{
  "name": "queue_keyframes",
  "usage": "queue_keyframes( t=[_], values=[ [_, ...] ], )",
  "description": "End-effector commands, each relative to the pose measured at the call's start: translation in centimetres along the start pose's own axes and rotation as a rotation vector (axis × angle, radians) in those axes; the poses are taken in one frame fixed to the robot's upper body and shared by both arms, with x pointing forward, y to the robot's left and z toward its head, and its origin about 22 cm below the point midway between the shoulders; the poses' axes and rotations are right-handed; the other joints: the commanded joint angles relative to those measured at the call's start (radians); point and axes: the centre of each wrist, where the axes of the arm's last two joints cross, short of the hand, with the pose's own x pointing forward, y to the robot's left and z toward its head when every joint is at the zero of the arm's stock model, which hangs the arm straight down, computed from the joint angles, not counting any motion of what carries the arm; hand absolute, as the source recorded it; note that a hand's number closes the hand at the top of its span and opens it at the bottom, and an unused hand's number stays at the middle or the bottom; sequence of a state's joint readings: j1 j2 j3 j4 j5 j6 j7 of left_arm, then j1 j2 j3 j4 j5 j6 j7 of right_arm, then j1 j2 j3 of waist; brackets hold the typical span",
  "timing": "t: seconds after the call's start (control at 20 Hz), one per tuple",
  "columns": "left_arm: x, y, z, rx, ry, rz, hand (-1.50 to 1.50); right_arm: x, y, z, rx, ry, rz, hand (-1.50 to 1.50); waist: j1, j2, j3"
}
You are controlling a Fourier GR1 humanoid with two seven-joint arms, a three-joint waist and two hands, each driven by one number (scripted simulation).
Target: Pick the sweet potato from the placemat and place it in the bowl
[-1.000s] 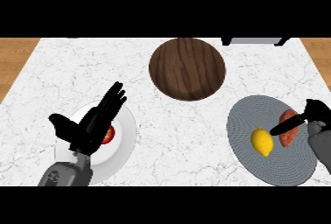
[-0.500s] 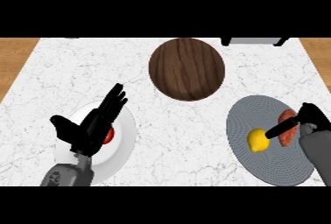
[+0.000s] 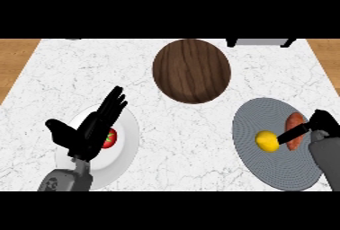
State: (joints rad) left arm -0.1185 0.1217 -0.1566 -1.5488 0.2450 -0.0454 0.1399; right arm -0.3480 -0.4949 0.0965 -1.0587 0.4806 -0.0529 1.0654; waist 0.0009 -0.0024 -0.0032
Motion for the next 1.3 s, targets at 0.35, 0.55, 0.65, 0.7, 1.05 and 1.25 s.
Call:
queue_keyframes(
  t=[0.35, 0.55, 0.65, 0.7, 1.05, 1.25],
  values=[
    [0.7, -1.7, 1.1, 0.015, -0.018, -0.008, 0.00, -1.0, 2.2, -1.0, -0.055, -0.029, 0.021, 1.50, 0.001, 0.001, 0.003],
    [-0.3, 0.2, -0.6, -0.009, 0.011, -0.001, 0.00, -0.7, 2.7, -2.1, -0.049, -0.057, 0.044, 1.50, 0.001, 0.003, 0.003],
    [0.1, -0.5, 0.1, -0.003, -0.005, 0.003, 0.00, -0.8, 4.2, -2.7, -0.056, -0.075, 0.029, 1.50, 0.006, 0.004, 0.004],
    [0.8, 0.3, 0.2, -0.024, -0.014, -0.012, 0.00, -3.0, 4.6, -3.3, -0.057, -0.056, 0.055, 1.50, 0.003, 0.003, 0.003],
    [-0.4, -0.8, -0.1, -0.008, -0.008, 0.000, 0.00, 1.4, 4.7, -1.6, -0.166, -0.064, 0.088, 1.50, 0.007, 0.004, 0.003],
    [-0.2, -2.2, -0.6, -0.083, -0.002, 0.004, 0.00, 7.2, 10.7, 10.4, -0.084, -0.792, 0.407, 1.50, 0.098, 0.002, 0.000]
  ],
)
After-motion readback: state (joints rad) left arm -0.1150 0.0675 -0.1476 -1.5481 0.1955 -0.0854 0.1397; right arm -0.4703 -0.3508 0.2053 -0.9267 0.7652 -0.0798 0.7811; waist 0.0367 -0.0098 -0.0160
